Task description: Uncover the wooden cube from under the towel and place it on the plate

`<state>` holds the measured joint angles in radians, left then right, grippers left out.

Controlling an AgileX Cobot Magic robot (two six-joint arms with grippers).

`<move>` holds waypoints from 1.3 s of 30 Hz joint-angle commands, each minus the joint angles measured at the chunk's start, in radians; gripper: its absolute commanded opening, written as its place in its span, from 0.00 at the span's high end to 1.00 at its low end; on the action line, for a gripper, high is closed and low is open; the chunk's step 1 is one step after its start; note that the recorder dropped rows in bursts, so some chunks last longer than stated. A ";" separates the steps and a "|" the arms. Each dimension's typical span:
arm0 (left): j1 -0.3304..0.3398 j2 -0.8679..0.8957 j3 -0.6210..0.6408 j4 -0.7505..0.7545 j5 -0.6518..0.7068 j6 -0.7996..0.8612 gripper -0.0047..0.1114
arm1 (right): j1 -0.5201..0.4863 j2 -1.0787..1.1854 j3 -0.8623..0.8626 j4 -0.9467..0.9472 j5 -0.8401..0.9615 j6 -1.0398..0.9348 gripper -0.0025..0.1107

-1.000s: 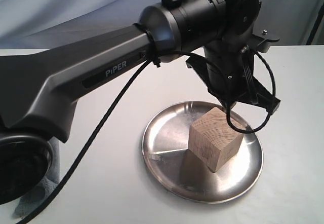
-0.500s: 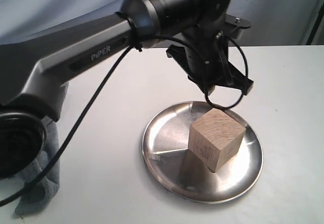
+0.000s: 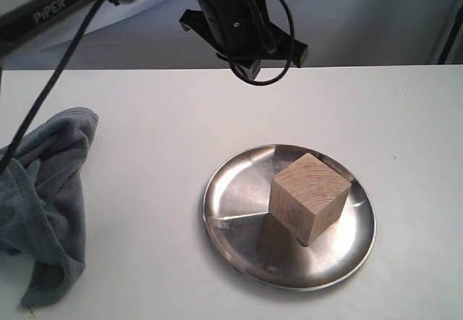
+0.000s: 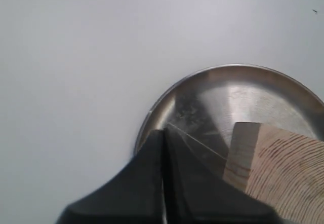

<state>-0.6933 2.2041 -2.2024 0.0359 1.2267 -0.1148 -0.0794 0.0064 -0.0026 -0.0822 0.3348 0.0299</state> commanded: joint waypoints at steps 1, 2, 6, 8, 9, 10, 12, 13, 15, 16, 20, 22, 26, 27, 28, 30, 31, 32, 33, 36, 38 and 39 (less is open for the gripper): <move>0.020 -0.054 0.066 0.048 -0.006 0.012 0.96 | 0.000 -0.006 0.003 0.000 -0.002 0.002 0.95; 0.022 -0.064 0.086 0.064 -0.006 0.012 0.96 | 0.000 -0.006 0.003 0.000 -0.002 0.002 0.95; 0.038 -0.101 0.163 0.058 -0.006 0.010 0.96 | 0.000 -0.006 0.003 0.000 -0.002 0.002 0.95; 0.056 -0.118 0.196 0.005 -0.006 0.008 0.96 | 0.000 -0.006 0.003 0.000 -0.002 0.002 0.95; 0.071 -0.123 0.213 -0.023 -0.006 0.008 0.96 | 0.000 -0.006 0.003 0.000 -0.002 0.002 0.95; 0.082 -0.128 0.226 -0.043 -0.006 0.010 0.96 | 0.000 -0.006 0.003 0.000 -0.002 0.000 0.95; 0.109 -0.140 0.259 -0.048 -0.006 0.012 0.96 | 0.000 -0.006 0.003 0.000 -0.002 0.000 0.95; 0.121 -0.143 0.276 -0.046 -0.006 0.012 0.96 | 0.000 -0.006 0.003 0.000 -0.002 0.000 0.95; 0.149 -0.157 0.313 -0.044 -0.006 0.012 0.96 | 0.000 -0.006 0.003 0.000 -0.002 0.000 0.95; 0.160 -0.168 0.328 -0.036 -0.006 0.012 0.96 | 0.000 -0.006 0.003 0.000 -0.002 0.000 0.95; 0.197 -0.209 0.405 0.002 -0.006 0.012 0.96 | 0.000 -0.006 0.003 0.000 -0.002 0.000 0.95; 0.228 -0.244 0.460 0.002 -0.006 0.010 0.96 | 0.000 -0.006 0.003 0.000 -0.002 0.002 0.95; 0.322 -0.308 0.559 -0.007 -0.006 0.006 0.96 | 0.000 -0.006 0.003 0.000 -0.002 0.002 0.95; 0.364 -0.328 0.601 -0.007 -0.006 -0.012 0.96 | 0.000 -0.006 0.003 0.000 -0.002 0.002 0.95; 0.397 -0.346 0.639 -0.007 -0.006 -0.012 0.96 | 0.000 -0.006 0.003 0.000 -0.002 0.002 0.95; 0.458 -0.384 0.698 -0.007 -0.023 -0.012 0.96 | 0.000 -0.006 0.003 0.000 -0.002 0.002 0.95; 0.478 -0.398 0.720 -0.007 -0.034 -0.016 0.96 | 0.000 -0.006 0.003 0.000 -0.002 0.000 0.95; 0.512 -0.424 0.750 -0.007 -0.051 -0.016 0.96 | 0.000 -0.006 0.003 0.000 -0.002 0.000 0.95; 0.533 -0.440 0.772 -0.007 -0.054 -0.016 0.96 | 0.000 -0.006 0.003 0.000 -0.002 0.000 0.95; 0.589 -0.500 0.849 -0.007 -0.079 -0.016 0.96 | 0.000 -0.006 0.003 0.000 -0.002 0.000 0.95; 0.601 -0.528 0.881 -0.003 -0.104 -0.016 0.96 | 0.000 -0.006 0.003 0.000 -0.002 0.000 0.95; 0.601 -0.540 0.893 0.002 -0.111 -0.016 0.96 | 0.000 -0.006 0.003 0.000 -0.002 0.000 0.95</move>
<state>-0.1031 1.7080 -1.3439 0.0335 1.1500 -0.1196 -0.0794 0.0064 -0.0026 -0.0822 0.3348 0.0299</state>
